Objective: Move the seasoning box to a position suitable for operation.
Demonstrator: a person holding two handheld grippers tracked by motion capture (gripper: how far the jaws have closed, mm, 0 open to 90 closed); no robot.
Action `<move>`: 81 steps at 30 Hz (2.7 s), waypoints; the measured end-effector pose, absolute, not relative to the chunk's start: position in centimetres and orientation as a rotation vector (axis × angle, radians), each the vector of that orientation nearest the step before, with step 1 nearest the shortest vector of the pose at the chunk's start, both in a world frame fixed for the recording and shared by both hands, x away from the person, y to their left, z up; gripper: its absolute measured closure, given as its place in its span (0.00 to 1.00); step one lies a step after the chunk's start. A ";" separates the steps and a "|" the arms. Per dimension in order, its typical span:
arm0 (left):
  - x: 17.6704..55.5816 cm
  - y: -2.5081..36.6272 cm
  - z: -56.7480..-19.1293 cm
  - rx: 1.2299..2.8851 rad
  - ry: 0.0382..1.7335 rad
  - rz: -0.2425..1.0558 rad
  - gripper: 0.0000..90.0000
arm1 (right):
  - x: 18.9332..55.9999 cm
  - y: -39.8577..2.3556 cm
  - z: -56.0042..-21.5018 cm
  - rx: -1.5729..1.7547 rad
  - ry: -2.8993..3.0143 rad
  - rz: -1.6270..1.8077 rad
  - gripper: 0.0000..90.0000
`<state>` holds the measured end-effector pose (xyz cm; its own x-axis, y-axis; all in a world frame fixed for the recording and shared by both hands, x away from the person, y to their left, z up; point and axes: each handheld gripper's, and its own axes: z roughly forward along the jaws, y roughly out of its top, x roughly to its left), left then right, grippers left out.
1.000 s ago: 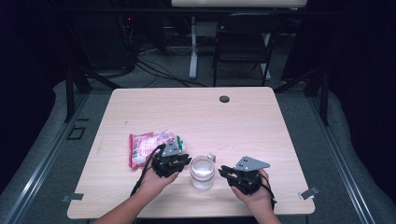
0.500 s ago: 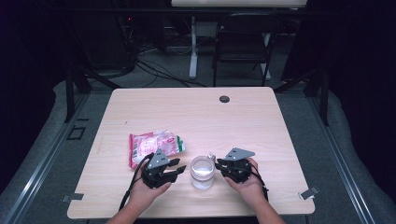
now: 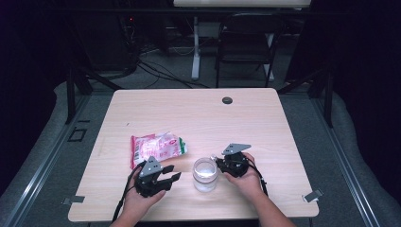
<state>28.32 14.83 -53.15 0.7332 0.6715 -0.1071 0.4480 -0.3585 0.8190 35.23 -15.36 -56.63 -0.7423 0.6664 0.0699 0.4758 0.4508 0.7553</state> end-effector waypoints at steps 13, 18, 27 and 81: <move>28.8 13.8 -53.0 2.026 0.805 0.305 0.60 | 34.4 -15.5 -56.3 1.068 2.324 0.999 0.97; 29.4 13.5 -52.7 2.010 0.795 0.290 0.60 | 32.8 -15.7 -56.2 1.134 2.290 0.968 0.95; 29.4 12.7 -52.2 2.072 0.708 0.207 0.57 | 30.2 -15.5 -55.3 1.057 2.361 1.036 0.83; 29.3 14.3 -52.4 1.995 0.796 0.302 0.62 | 28.5 -18.4 -51.0 1.091 2.225 1.297 0.78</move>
